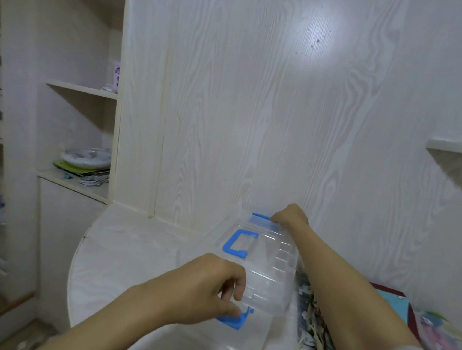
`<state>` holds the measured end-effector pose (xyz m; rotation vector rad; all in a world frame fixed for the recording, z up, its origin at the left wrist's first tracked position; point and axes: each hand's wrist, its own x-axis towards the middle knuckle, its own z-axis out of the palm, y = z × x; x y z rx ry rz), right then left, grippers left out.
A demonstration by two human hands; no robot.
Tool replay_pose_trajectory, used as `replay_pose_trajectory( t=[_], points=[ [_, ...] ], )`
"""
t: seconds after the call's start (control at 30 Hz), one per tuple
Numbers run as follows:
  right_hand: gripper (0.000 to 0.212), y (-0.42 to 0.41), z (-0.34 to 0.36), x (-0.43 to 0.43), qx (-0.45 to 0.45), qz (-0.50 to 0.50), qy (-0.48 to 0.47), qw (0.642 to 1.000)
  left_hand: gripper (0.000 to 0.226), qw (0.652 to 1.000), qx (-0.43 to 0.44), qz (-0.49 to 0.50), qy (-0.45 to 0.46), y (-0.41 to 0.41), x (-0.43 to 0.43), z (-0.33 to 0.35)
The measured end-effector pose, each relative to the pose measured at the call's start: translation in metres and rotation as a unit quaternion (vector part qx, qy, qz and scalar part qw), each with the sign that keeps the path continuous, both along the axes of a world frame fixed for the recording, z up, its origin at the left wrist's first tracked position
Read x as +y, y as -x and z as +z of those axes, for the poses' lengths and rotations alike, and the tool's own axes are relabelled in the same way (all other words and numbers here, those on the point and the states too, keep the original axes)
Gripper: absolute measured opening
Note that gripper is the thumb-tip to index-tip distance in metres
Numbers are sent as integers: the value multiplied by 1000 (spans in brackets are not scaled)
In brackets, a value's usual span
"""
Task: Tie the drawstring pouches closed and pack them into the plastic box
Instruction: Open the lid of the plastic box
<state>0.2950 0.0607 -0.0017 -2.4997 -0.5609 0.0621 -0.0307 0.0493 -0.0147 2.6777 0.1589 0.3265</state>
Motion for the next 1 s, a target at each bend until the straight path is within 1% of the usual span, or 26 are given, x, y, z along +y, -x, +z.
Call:
replay_pose_trajectory(
  t=[0.1,0.17,0.23,0.27,0.37,0.43,0.47,0.57,0.63,0.67,0.7,0.73,0.77,0.83,0.87,0.9,0.93,0.97,1.0],
  points=[
    [20,1,-7,-3,-25,-20,-61,998,24,999,-33,18,-21,1,-2,-2],
    [23,0,-1,-5,-26,-10,-88,996,37,994,-69,30,-85,-2,0,-6],
    [21,-1,10,-11,-36,6,-106,994,53,988,-75,22,-134,-5,3,-10],
    [20,-1,15,-16,-40,16,-121,992,53,989,-67,15,-129,-7,4,-10],
    [23,-1,28,-31,-50,53,-162,984,46,995,-81,4,-57,-10,8,-12],
    [17,-1,33,-44,-54,69,-186,979,42,995,-98,9,14,-11,11,-12],
    [17,0,35,-50,-55,72,-195,977,40,993,-103,11,53,-10,12,-10],
    [18,7,40,-67,-70,66,-220,971,36,979,-147,25,137,-11,13,4],
    [21,15,44,-78,-87,50,-243,965,35,958,-215,50,180,-13,16,19],
    [20,18,45,-82,-88,45,-256,962,35,939,-258,68,215,-14,19,26],
    [21,21,45,-86,-88,39,-269,958,36,908,-313,93,262,-16,26,31],
    [22,23,45,-89,-84,37,-279,956,35,862,-372,123,323,-18,33,34],
    [23,27,42,-93,-76,43,-279,956,33,801,-426,161,388,-18,41,35],
    [23,28,34,-97,-59,66,-269,959,23,661,-496,232,513,-19,59,29],
    [23,28,30,-99,-50,77,-261,961,19,588,-519,264,562,-18,68,22],
    [24,31,25,-103,-43,84,-254,963,15,529,-537,296,587,-15,78,13],
    [26,32,20,-105,-40,88,-247,964,9,494,-542,329,595,-13,87,3],
    [27,33,16,-108,-37,90,-243,965,8,477,-538,361,594,-11,94,-7],
    [29,32,12,-110,-35,90,-242,965,14,466,-525,386,598,-9,99,-18]
  ],
)
